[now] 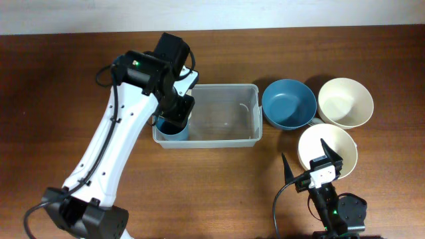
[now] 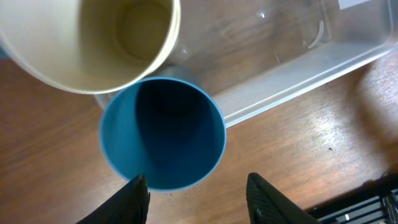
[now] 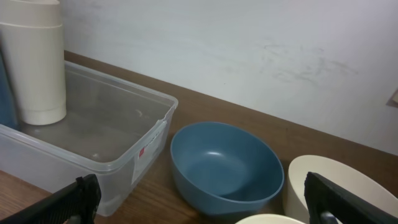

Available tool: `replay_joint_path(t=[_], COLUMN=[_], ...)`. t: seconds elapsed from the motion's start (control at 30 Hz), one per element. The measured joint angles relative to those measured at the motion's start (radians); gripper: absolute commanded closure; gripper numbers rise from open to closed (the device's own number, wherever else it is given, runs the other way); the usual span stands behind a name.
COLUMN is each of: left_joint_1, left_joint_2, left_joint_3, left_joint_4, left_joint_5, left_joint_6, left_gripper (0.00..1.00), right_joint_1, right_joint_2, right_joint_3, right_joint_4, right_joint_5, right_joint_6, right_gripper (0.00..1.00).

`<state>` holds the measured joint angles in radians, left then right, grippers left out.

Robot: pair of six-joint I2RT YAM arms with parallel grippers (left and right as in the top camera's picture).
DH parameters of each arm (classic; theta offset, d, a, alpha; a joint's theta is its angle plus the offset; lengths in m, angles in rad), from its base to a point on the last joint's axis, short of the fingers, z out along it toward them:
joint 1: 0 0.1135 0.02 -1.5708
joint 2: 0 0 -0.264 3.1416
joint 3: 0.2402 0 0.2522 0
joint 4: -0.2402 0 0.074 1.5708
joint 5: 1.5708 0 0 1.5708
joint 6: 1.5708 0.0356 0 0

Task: Pack container
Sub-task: 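Open the left gripper and move it to the remaining blue cup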

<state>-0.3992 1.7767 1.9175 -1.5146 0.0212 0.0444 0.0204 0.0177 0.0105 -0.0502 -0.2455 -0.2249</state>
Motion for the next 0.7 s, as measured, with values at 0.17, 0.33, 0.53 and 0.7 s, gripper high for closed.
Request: replay_joint_path(t=[0.17,0.33,0.53,0.7], left_joint_1=[0.003,0.045,0.108,0.254], left_joint_2=[0.0,-0.011,-0.139,-0.205], left_joint_3=[0.144,0.303,0.342,0.357], left_joint_4=[-0.062,-0.162,-0.166,-0.102], left_joint_5=[-0.039,-0.094,-0.216,-0.306], left_joint_6=[-0.003,-0.031,-0.076,-0.102], left_gripper=[0.45,0.43,0.32,0.24], right_joint_1=[0.0,0.0,0.0,0.0], right_joint_2=[0.0,0.0,0.0,0.0], right_joint_3=[0.0,0.0,0.0,0.0], right_joint_4=[0.0,0.0,0.0,0.0], right_joint_5=[0.0,0.0,0.0,0.0], right_joint_6=[0.0,0.0,0.0,0.0], right_gripper=[0.01,0.01,0.01,0.01])
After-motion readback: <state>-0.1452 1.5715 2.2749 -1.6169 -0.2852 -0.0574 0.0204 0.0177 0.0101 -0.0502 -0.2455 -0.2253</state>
